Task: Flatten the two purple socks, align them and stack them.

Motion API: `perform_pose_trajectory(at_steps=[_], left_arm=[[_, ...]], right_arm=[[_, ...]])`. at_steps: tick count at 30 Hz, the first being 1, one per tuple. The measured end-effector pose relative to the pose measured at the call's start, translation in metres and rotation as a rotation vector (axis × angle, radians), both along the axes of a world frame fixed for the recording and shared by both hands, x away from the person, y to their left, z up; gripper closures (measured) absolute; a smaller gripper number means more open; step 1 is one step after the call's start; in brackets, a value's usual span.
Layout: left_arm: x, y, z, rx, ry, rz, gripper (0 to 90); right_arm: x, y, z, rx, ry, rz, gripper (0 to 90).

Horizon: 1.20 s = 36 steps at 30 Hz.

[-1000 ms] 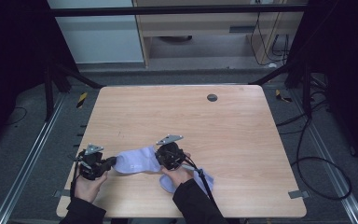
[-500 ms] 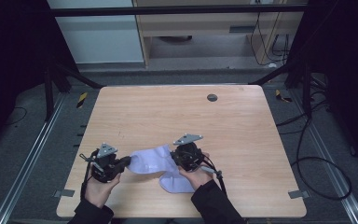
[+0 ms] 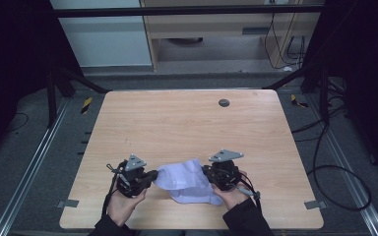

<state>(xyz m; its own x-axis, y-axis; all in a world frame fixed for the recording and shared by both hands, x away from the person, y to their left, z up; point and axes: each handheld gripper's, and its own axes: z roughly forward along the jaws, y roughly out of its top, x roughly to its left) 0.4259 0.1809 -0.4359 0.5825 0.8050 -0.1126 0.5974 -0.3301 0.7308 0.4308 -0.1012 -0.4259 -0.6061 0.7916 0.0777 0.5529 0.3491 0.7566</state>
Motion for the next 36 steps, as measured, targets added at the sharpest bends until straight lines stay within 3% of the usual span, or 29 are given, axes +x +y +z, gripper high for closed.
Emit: perform_pose_trajectory(at_steps=[13, 31, 36], left_arm=[[-0.001, -0.030, -0.014, 0.034, 0.041, -0.065, 86.1], [0.000, -0.039, -0.034, 0.077, 0.084, -0.091, 86.0], [-0.001, -0.039, -0.030, 0.049, 0.083, -0.097, 86.0]], right_arm=[[-0.018, -0.031, -0.016, 0.011, 0.031, -0.044, 86.4], [-0.021, -0.035, -0.032, -0.016, 0.092, -0.041, 86.2], [-0.022, -0.036, -0.030, -0.013, 0.100, -0.041, 86.1]])
